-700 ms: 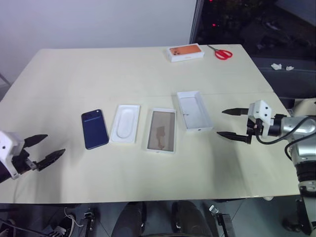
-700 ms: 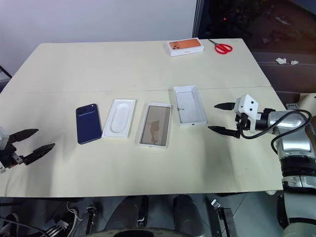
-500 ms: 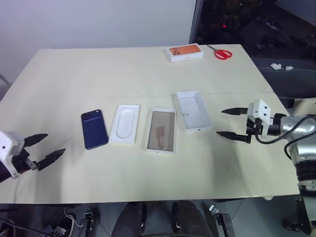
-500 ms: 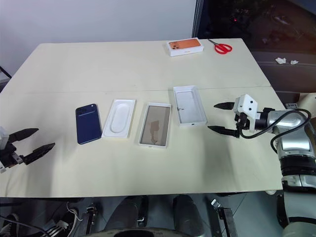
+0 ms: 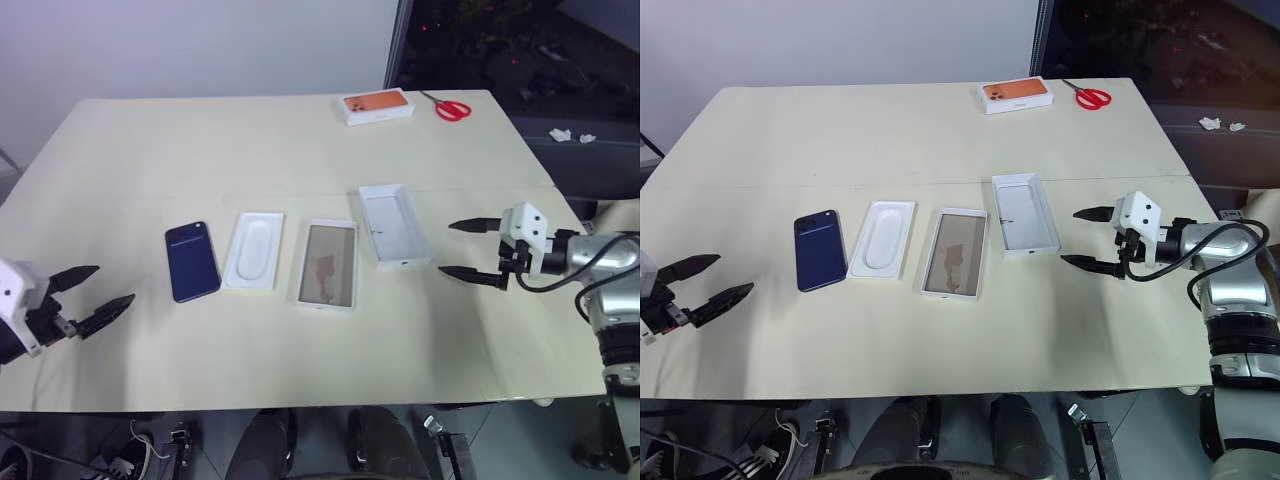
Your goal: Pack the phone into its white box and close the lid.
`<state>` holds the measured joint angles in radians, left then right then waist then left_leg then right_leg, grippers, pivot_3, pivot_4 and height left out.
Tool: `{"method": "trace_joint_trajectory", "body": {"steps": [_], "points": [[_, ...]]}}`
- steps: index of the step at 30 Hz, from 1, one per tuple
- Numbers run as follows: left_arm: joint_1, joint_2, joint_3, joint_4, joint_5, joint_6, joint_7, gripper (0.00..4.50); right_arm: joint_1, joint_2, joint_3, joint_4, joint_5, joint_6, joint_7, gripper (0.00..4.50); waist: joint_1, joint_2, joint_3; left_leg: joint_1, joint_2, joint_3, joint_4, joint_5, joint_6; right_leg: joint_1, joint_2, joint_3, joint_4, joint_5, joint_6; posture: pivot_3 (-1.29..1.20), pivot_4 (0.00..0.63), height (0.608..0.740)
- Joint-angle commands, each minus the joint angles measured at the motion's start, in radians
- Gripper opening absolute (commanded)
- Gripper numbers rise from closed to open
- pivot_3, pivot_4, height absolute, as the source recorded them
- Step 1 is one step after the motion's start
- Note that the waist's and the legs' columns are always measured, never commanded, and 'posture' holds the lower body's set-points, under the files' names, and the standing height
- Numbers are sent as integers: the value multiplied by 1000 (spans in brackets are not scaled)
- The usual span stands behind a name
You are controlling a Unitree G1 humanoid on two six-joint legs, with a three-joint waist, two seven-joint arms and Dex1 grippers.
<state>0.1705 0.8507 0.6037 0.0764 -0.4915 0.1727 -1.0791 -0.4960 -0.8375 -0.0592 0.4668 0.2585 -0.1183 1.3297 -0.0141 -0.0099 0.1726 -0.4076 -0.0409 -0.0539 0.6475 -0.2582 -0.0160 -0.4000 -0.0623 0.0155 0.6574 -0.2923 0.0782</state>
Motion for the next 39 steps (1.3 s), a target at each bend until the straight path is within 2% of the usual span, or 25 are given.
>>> {"method": "trace_joint_trajectory", "body": {"steps": [1, 10, 13, 16, 19, 21, 25, 28, 35, 39], "points": [[-6, -1, 9, -4, -9, -3, 5, 4500, -20, -1, -19, 0, 9, -22, 1, 4476, 0, 0, 0, 0, 0, 0, 0, 0, 0, 0, 0, 0, 0, 0, 0, 0, 150, 740], [1, -6, 11, -8, -10, 4, 8, 4500, -17, -5, -21, 21, 6, -40, 6, 4476, 0, 0, 0, 0, 0, 0, 0, 0, 0, 0, 0, 0, 0, 0, 0, 0, 150, 740], [-21, 18, -2, -52, -76, 202, 53, 4500, -25, 2, -22, 14, 13, -28, -1, 4476, 0, 0, 0, 0, 0, 0, 0, 0, 0, 0, 0, 0, 0, 0, 0, 0, 150, 740], [-169, 36, -58, -125, -194, 505, 174, 4500, -45, 20, -5, -49, 17, -6, -13, 4476, 6, 0, 0, 0, 0, 0, 1, 0, 0, 0, 0, 0, 1, 0, 0, 0, 150, 740], [-280, -7, -117, -206, -226, 633, 294, 4500, -72, 53, 13, -124, 18, 56, -50, 4476, 3, 0, 0, 0, 0, -1, 3, 0, 0, 1, 0, -1, 4, 0, 0, 0, 150, 740], [-380, -78, -143, -235, -273, 718, 398, 4500, -92, 79, 35, -179, 0, 88, -83, 4476, 2, 0, 0, 0, -1, 0, 3, 0, 0, 0, 0, 0, 4, 0, 0, 0, 150, 740], [-541, -209, -236, -180, -206, 799, 604, 4500, -112, 107, 123, -286, -115, 37, -145, 4476, -1, -1, 0, -1, -1, 0, 3, 1, -1, -3, 1, 0, 6, 0, 1, 0, 150, 740], [-629, -300, -256, -131, -209, 835, 687, 4500, -117, 162, 164, -444, -79, 153, -178, 4476, -2, -1, 0, -1, -1, 1, 3, 1, -2, -4, 2, 2, 8, 0, 1, 0, 150, 740], [-706, -348, -248, -39, -215, 983, 785, 4500, -144, 170, 202, -473, -151, 126, -221, 4476, 3, -2, 0, -1, -2, 0, 4, 2, -3, -5, 2, 2, 8, 0, 1, 0, 150, 740], [-725, -351, -246, -15, -237, 1064, 775, 4500, -165, 194, 203, -461, -145, 154, -238, 4476, 2, -2, 0, -1, -2, 0, 4, 5, -7, -4, 2, 2, 8, 0, 1, 0, 150, 740]]}}
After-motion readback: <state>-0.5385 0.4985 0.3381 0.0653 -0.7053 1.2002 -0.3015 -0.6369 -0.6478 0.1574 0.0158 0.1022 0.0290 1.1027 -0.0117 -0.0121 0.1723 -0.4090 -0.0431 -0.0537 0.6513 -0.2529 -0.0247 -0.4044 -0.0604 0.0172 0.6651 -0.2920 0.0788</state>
